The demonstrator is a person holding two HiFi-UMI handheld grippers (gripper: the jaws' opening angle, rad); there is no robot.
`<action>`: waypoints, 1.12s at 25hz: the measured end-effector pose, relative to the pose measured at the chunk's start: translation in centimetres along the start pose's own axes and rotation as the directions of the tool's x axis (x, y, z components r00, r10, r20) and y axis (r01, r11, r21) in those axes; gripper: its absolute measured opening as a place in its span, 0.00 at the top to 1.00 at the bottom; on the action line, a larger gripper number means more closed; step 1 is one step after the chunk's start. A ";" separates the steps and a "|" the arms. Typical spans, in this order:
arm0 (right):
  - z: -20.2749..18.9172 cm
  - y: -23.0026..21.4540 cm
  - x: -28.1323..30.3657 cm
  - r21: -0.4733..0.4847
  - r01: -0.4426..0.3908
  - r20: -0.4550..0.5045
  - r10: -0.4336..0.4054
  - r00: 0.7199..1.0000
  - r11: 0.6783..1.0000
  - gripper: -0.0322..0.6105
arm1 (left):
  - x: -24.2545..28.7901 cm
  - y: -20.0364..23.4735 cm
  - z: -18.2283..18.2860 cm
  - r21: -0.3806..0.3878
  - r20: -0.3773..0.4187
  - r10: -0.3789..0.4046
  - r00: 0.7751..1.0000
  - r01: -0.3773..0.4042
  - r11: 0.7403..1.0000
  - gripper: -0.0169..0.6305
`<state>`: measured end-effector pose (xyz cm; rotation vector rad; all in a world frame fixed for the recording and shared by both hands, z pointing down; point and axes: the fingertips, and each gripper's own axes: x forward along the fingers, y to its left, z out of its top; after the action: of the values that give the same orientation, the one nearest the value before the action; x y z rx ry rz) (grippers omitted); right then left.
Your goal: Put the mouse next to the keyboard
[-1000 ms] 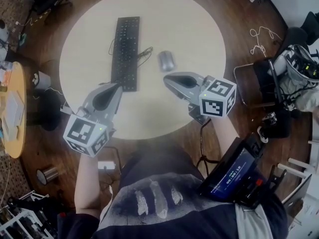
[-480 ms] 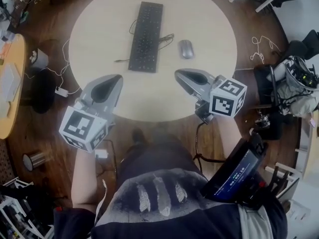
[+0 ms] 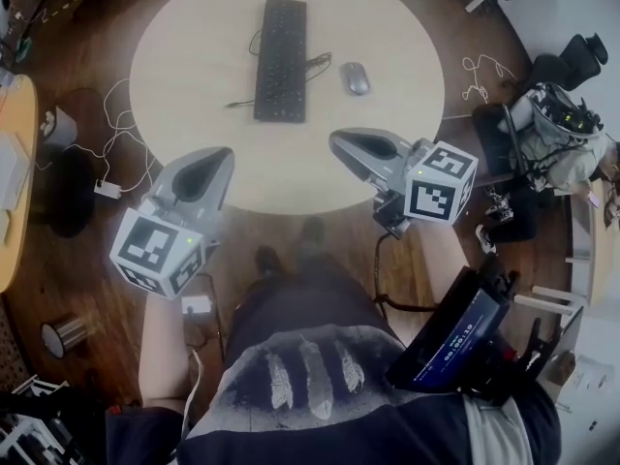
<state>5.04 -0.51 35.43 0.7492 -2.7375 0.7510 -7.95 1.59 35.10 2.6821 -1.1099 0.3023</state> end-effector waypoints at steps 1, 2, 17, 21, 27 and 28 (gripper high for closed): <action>-0.2 0.5 -0.2 0.010 0.011 0.005 -0.011 1.000 1.000 0.95 | -0.1 -0.3 -0.2 0.000 0.002 -0.020 1.000 0.020 1.000 0.97; -0.5 0.9 -0.5 0.017 0.023 0.009 -0.023 1.000 1.000 0.95 | -0.2 -0.5 -0.4 -0.001 0.002 -0.038 0.999 0.038 0.999 0.97; -3.1 1.5 -7.7 0.078 0.144 0.096 -0.152 0.984 0.986 0.95 | 2.4 -6.7 -0.9 0.028 -0.050 -0.154 0.987 0.155 0.987 0.97; -3.8 1.7 -10.4 0.091 0.139 0.140 -0.151 0.979 0.986 0.95 | 3.4 -9.8 -0.7 0.066 -0.075 -0.170 0.983 0.175 0.982 0.97; -5.1 0.7 -15.7 0.124 0.127 0.175 -0.148 0.973 0.984 0.95 | 5.1 -15.2 -0.3 0.084 -0.096 -0.175 0.980 0.184 0.979 0.97; -5.3 0.5 -16.4 0.125 0.126 0.177 -0.147 0.973 0.984 0.95 | 5.4 -15.8 -0.3 0.081 -0.098 -0.173 0.980 0.181 0.980 0.97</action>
<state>19.05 9.46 34.49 1.0707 -2.7867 0.8505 7.04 8.96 34.82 2.7910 -0.8433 0.4467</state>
